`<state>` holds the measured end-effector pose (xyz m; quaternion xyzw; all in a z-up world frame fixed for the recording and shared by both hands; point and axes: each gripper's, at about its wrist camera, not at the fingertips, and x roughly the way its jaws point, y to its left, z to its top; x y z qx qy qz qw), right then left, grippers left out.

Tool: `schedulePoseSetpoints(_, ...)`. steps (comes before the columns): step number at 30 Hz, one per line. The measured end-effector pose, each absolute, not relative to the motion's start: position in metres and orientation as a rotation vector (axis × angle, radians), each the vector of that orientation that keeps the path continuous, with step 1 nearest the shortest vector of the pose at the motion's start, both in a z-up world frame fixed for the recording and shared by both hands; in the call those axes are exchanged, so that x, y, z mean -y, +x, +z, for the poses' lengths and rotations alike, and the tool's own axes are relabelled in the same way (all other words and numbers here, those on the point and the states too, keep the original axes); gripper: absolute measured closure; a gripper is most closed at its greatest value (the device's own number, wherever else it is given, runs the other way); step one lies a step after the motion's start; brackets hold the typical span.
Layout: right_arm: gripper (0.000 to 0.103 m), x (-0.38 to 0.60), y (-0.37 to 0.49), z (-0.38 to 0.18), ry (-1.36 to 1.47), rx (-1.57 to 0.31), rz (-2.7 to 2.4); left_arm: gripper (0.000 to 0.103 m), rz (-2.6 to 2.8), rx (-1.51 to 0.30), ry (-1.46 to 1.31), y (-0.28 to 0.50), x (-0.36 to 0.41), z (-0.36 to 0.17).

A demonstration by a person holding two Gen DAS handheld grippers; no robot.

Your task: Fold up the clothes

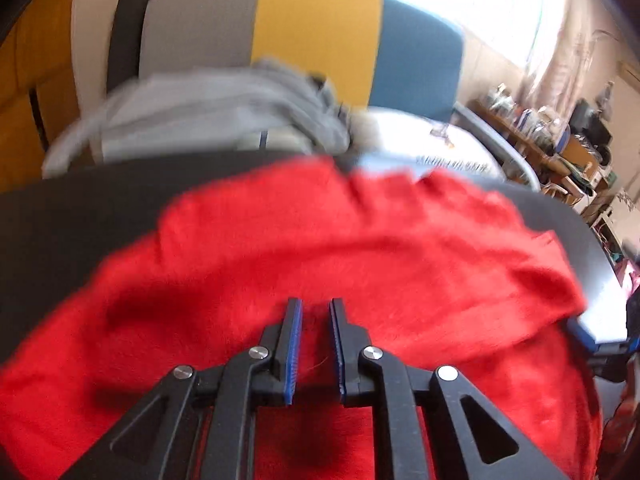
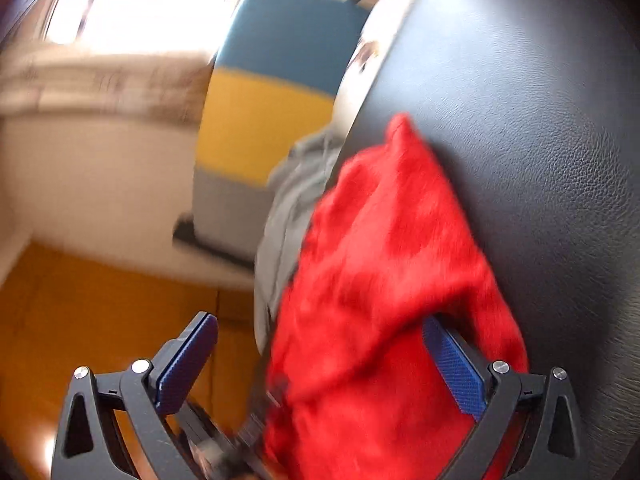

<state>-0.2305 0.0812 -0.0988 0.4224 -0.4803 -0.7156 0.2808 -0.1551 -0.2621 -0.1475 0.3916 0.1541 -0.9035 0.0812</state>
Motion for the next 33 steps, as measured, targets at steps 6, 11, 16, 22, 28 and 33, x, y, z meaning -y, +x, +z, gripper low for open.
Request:
schedulePoseSetpoints(6, 0.0, -0.085, -0.241, -0.097, 1.029, 1.371, -2.038, 0.091, -2.711, -0.56, 1.172, -0.154, 0.268, -0.151)
schedulePoseSetpoints(11, 0.011, -0.099, -0.236, -0.094, 1.025, 1.313, -2.073, 0.091, -2.716, -0.564, 1.17, -0.156, 0.269, -0.152)
schedulePoseSetpoints(16, 0.01, -0.099, -0.224, -0.069, 1.072, 1.088, -2.158, 0.091, -2.723, -0.571, 1.168, -0.149, 0.274, -0.151)
schedulePoseSetpoints(22, 0.0, -0.097, -0.211, -0.034, 1.065, 0.775, -2.271, 0.091, -2.73, -0.605, 1.163, -0.146, 0.277, -0.152)
schedulePoseSetpoints(28, 0.0, -0.054, -0.23, -0.013, 1.03, 0.48, -2.227, 0.091, -2.727, -0.596, 1.159, -0.144, 0.274, -0.151)
schedulePoseSetpoints(33, 0.0, 0.003, -0.255, -0.065, 1.211, 0.104, -2.248, 0.091, -2.732, -0.643, 1.15, -0.142, 0.277, -0.152)
